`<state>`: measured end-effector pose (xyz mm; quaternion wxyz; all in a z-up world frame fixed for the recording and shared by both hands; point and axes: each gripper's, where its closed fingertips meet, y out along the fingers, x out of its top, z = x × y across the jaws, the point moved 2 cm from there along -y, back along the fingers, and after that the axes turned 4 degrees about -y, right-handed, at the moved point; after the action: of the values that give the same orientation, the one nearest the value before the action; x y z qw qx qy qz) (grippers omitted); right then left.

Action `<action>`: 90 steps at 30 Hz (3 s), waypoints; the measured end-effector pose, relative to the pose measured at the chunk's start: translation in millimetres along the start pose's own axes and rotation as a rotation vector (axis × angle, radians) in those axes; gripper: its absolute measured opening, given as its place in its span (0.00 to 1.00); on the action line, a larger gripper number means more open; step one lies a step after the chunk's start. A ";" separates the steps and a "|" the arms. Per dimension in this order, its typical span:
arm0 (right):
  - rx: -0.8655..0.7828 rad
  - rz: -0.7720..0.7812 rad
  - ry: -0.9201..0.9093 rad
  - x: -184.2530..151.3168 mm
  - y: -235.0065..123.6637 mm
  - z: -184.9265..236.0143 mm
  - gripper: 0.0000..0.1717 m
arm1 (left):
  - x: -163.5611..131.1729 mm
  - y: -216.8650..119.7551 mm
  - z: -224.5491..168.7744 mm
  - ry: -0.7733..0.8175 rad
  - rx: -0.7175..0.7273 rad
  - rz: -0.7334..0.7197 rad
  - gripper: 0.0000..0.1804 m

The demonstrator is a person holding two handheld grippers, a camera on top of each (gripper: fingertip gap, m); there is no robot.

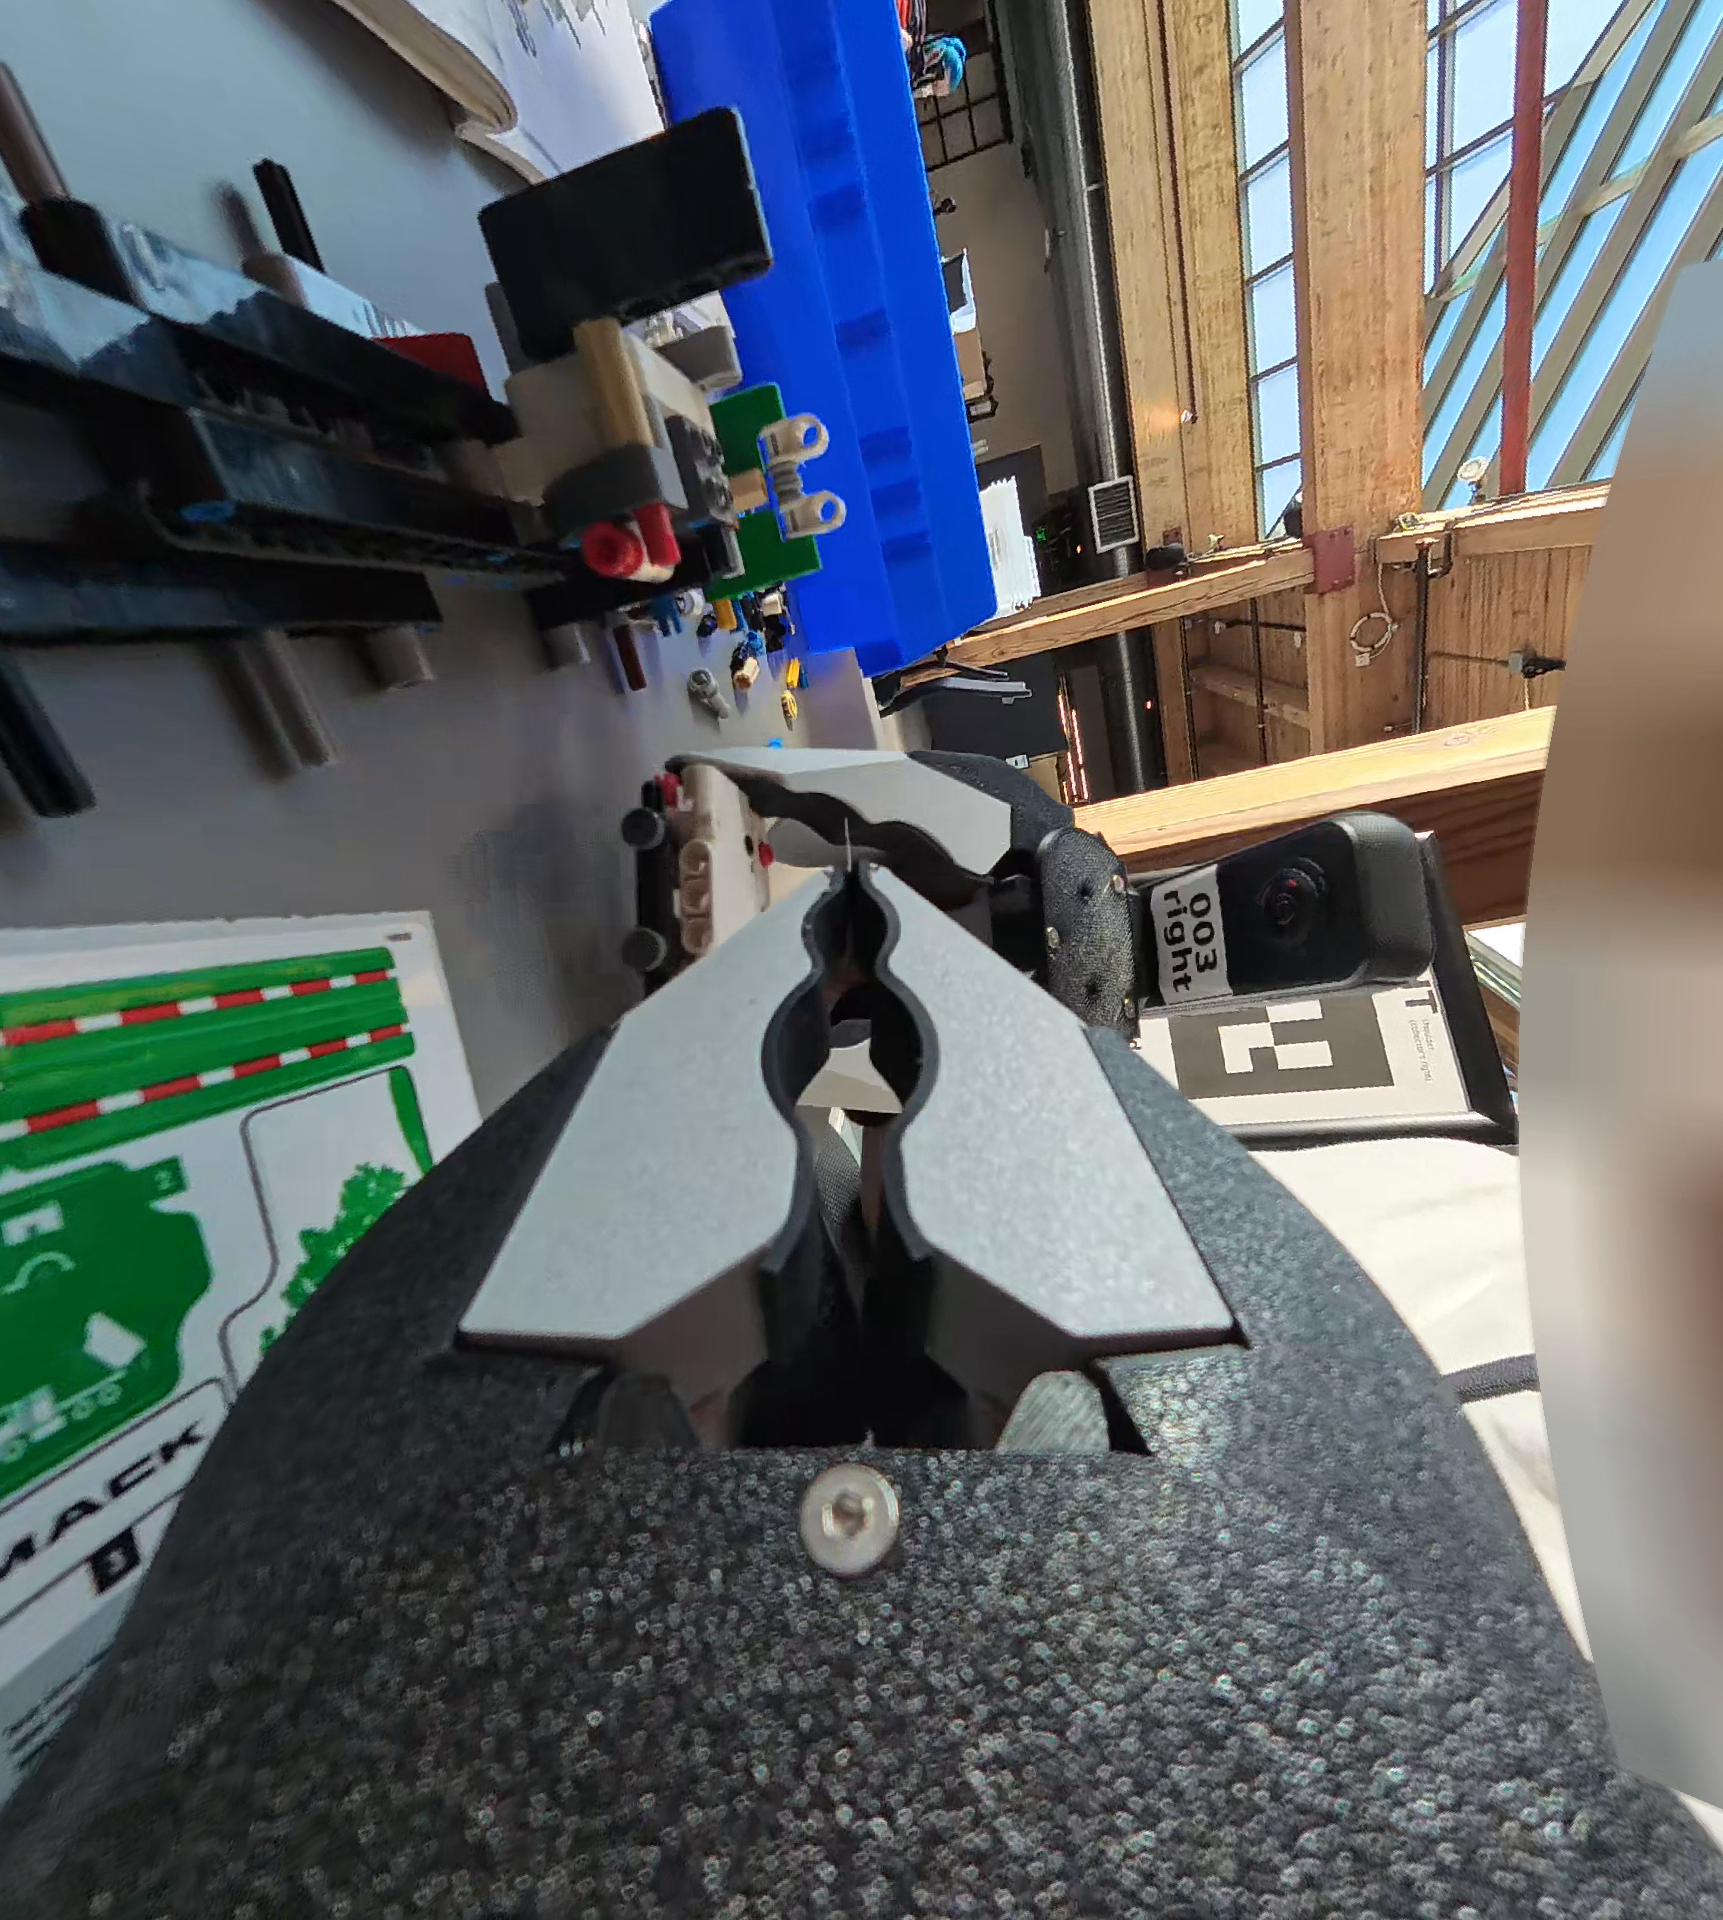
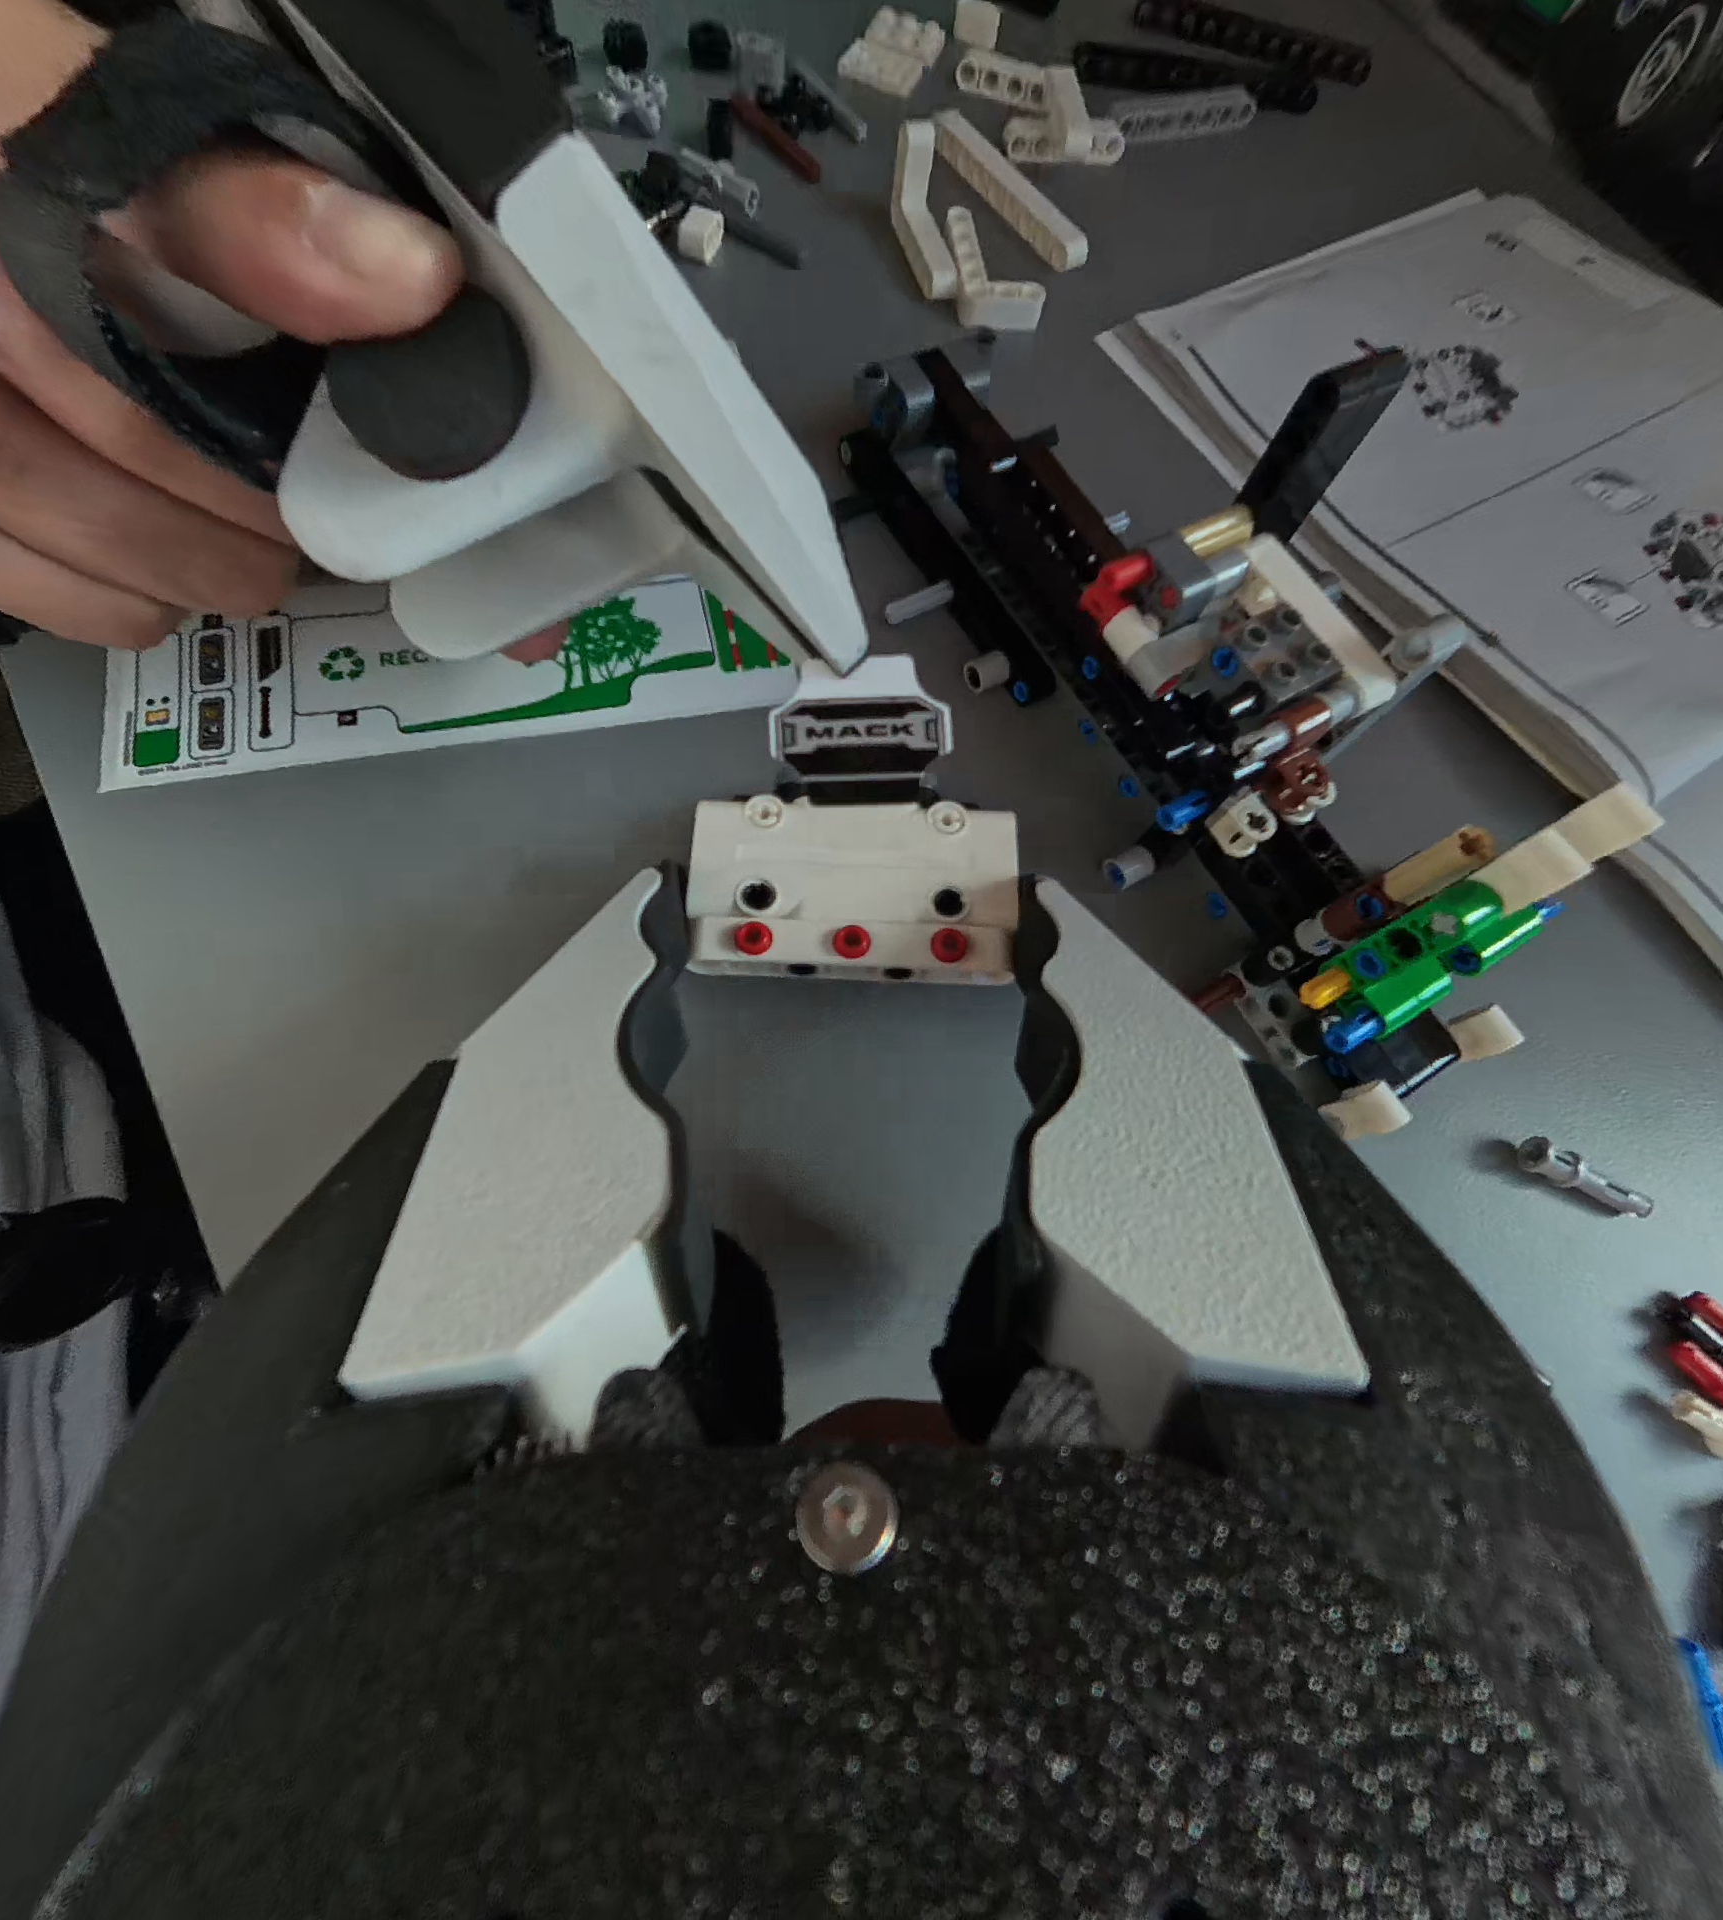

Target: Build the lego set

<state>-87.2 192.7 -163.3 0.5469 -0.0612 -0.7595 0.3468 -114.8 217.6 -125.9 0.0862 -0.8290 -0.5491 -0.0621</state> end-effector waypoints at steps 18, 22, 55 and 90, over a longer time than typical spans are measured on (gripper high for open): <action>-0.053 -0.200 -0.106 25.9 -7.8 -11.0 0.36 | 2.8 2.4 -10.1 0.132 0.000 0.026 0.00; -0.060 -0.161 -0.128 21.9 -4.5 -9.3 0.36 | 4.1 0.2 -7.0 0.178 -0.004 0.014 0.00; -0.080 -0.149 -0.159 20.0 -3.7 -9.0 0.36 | 3.7 1.9 3.4 0.177 0.028 0.020 0.00; -0.171 -0.173 -0.050 18.0 -13.7 -33.9 0.36 | 53.8 -12.6 -78.5 0.603 -0.140 0.127 0.00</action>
<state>-60.7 206.5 -135.6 0.5484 -0.0332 -0.8021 0.2340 -106.2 254.2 -37.5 0.1915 -0.8098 -0.4403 -0.3371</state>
